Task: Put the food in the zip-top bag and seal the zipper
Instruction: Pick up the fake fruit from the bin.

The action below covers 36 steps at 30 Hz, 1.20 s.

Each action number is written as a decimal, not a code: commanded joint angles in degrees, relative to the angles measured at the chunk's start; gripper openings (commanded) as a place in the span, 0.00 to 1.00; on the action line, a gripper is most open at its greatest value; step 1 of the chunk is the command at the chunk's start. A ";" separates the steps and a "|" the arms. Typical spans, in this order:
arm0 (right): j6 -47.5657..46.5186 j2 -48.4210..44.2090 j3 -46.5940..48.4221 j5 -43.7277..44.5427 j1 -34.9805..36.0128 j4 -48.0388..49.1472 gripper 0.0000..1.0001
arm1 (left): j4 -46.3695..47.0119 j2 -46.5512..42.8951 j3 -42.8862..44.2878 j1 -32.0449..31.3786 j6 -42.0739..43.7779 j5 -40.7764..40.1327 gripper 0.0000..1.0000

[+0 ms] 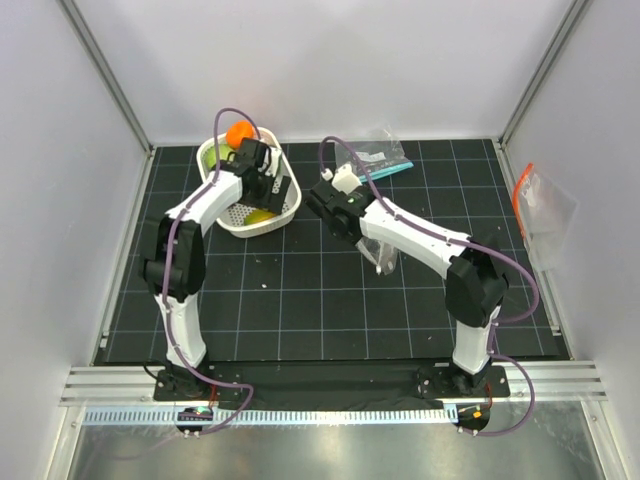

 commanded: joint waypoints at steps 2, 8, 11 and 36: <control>-1.27 -0.33 -2.65 -6.76 0.65 8.85 0.01 | -4.44 1.97 2.49 -0.01 2.71 1.86 1.00; -1.79 1.52 -5.12 -13.62 0.83 14.65 0.01 | -7.25 4.87 4.07 -0.01 3.24 1.94 0.99; -1.71 2.22 -6.34 -16.08 0.91 17.46 0.01 | -9.10 7.15 5.92 -0.01 2.89 2.99 0.95; -1.36 -6.74 -6.61 -16.61 -0.23 16.07 0.01 | 14.25 -14.45 -8.47 -0.10 -8.18 6.60 0.29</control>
